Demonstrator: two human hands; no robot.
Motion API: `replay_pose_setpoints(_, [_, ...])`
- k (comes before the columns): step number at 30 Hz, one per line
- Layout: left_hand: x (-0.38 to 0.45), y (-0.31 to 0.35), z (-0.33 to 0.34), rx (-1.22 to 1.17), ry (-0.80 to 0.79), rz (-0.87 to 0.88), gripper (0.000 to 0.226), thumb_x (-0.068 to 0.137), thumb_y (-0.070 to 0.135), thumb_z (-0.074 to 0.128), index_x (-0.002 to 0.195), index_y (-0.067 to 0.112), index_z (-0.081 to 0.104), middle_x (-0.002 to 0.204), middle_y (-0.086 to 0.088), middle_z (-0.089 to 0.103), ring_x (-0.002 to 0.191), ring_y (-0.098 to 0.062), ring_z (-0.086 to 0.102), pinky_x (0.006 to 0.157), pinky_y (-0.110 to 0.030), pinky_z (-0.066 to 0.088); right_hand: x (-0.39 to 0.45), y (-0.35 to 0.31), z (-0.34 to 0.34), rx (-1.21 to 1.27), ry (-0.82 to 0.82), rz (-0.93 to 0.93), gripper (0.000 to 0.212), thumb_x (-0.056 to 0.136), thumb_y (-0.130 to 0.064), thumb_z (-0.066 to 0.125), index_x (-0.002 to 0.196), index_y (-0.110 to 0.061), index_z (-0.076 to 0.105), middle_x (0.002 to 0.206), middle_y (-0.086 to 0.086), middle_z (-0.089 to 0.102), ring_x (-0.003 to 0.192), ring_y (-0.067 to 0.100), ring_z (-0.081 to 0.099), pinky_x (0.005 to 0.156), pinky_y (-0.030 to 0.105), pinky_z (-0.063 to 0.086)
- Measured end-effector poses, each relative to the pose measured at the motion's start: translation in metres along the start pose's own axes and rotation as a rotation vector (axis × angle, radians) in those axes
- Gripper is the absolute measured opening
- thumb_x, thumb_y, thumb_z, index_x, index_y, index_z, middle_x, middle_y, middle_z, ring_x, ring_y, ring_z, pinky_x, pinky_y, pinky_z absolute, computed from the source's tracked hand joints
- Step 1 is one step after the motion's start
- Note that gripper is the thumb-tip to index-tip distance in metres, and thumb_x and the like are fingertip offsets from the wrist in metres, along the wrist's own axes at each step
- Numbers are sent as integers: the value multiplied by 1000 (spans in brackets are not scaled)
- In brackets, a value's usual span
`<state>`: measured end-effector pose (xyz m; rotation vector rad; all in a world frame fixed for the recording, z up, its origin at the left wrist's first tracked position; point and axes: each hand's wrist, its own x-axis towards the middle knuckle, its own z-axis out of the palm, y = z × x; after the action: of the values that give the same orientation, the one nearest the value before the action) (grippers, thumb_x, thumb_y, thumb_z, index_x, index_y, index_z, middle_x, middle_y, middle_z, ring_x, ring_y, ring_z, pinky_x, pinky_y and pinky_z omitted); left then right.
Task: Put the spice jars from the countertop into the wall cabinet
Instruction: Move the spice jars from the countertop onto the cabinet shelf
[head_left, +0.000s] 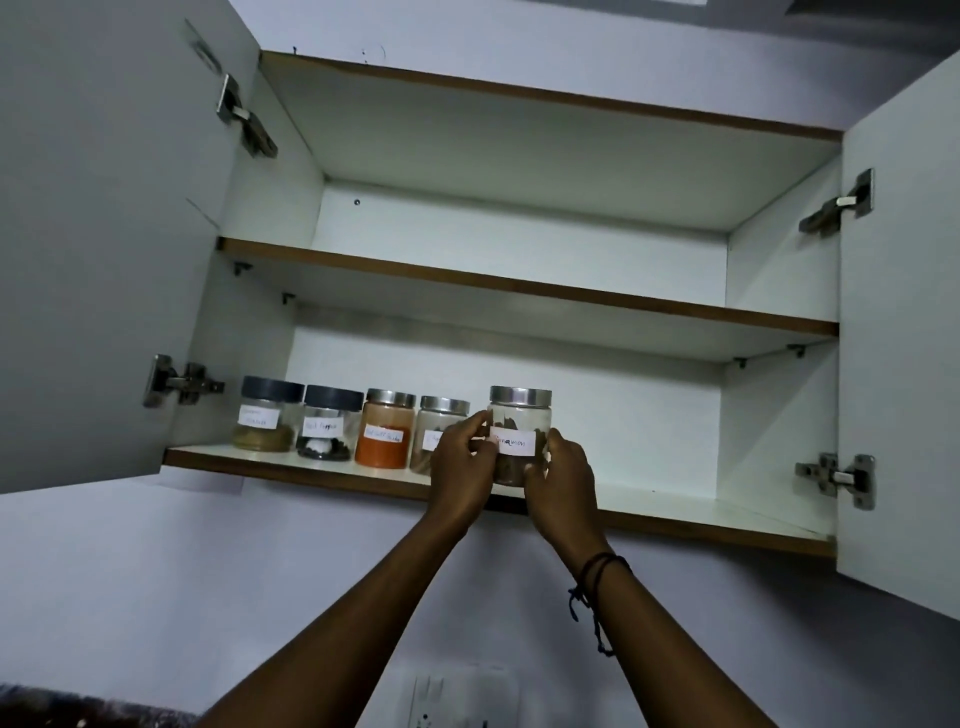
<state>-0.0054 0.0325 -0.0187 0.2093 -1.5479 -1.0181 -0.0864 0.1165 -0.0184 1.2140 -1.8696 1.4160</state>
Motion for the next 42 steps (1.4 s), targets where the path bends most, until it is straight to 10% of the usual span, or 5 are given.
replay_pose_setpoints(26, [44, -39, 10, 408, -126, -86, 17, 87, 5, 56, 93, -7, 66, 108, -19, 65, 113, -34, 58, 88, -39, 50, 56, 35, 45, -64, -315, 67, 10, 89, -15, 54, 97, -11, 59, 114, 14, 66, 93, 25, 59, 70, 28, 41])
replay_pose_setpoints(30, [14, -33, 5, 191, -140, -60, 33, 94, 15, 57, 126, 8, 64, 127, -9, 66, 114, -20, 62, 99, -41, 53, 28, 27, 37, 119, -111, 87, 27, 89, -16, 56, 107, 1, 64, 111, 14, 68, 100, 29, 63, 78, 32, 50])
replay_pose_setpoints(42, [-160, -122, -6, 86, -350, -283, 28, 102, 24, 47, 114, 17, 72, 109, -2, 75, 103, -22, 70, 97, -48, 55, -171, 89, 31, 209, -155, 179, 15, 89, -11, 57, 98, -18, 68, 96, -7, 67, 84, -3, 60, 69, 1, 42])
